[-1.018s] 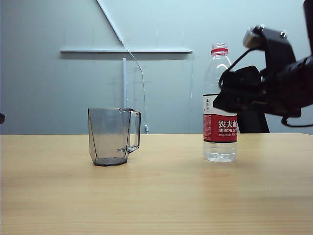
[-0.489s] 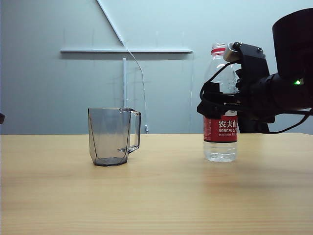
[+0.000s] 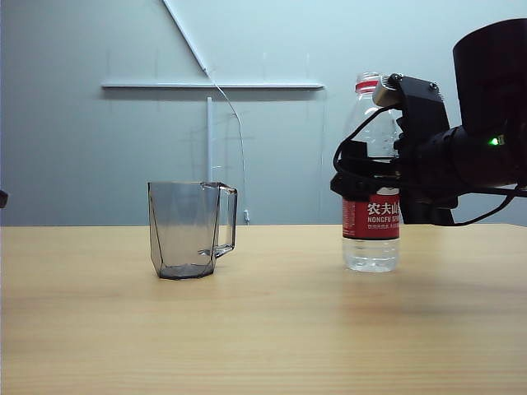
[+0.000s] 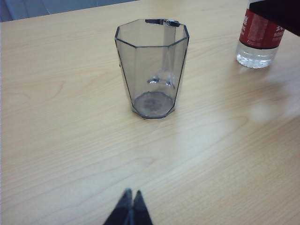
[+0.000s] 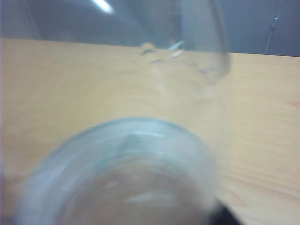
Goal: Pick up the mineral water bottle on the table and pour water into the mug until it's half full.
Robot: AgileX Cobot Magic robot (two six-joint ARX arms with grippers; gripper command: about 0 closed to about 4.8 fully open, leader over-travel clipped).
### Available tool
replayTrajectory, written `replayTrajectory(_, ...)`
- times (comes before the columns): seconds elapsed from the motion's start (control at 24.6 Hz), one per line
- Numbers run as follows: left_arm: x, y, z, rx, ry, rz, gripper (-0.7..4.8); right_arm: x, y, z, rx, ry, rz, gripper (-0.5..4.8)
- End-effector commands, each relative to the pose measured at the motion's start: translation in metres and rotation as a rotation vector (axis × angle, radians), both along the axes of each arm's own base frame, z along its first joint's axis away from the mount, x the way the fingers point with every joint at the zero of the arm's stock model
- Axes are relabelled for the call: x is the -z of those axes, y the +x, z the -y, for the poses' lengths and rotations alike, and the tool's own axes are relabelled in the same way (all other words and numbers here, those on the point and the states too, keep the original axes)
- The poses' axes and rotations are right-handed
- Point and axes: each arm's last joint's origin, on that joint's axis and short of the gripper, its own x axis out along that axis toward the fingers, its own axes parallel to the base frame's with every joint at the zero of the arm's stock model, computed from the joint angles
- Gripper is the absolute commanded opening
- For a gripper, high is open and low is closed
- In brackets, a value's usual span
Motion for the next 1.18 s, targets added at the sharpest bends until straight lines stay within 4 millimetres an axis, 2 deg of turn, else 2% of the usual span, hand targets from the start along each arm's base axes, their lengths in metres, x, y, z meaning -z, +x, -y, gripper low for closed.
replayTrajectory(0.04, -0.002, 0.000, 0.000, 0.000, -0.011, 0.012, -0.02, -0.004, 0.001, 0.000, -0.003, 0.014, 0.028, 3.77)
replayTrajectory(0.12, -0.002, 0.000, 0.000, 0.000, -0.011, 0.011, -0.02, -0.004, 0.001, 0.000, -0.003, 0.014, 0.027, 3.74)
replayTrajectory(0.29, -0.002, 0.000, 0.000, 0.000, -0.011, 0.012, -0.02, -0.004, 0.001, 0.000, -0.003, 0.013, 0.027, 2.92)
replayTrajectory(0.57, -0.002, 0.000, 0.000, 0.000, -0.011, 0.012, -0.02, -0.004, 0.000, -0.001, -0.011, 0.015, 0.029, 2.92)
replayTrajectory(0.73, -0.003, 0.000, 0.000, -0.001, -0.018, 0.022, -0.02, -0.008, -0.001, -0.004, -0.098, 0.019, 0.044, 2.92)
replayTrajectory(0.9, -0.005, -0.001, -0.001, -0.004, -0.030, 0.040, -0.02, -0.021, -0.005, -0.013, -0.155, -0.091, 0.086, 2.92)
replayTrajectory(1.18, -0.007, 0.003, -0.009, -0.092, -0.038, 0.060, -0.02, -0.057, 0.012, -0.042, -0.235, -0.366, 0.010, 2.91)
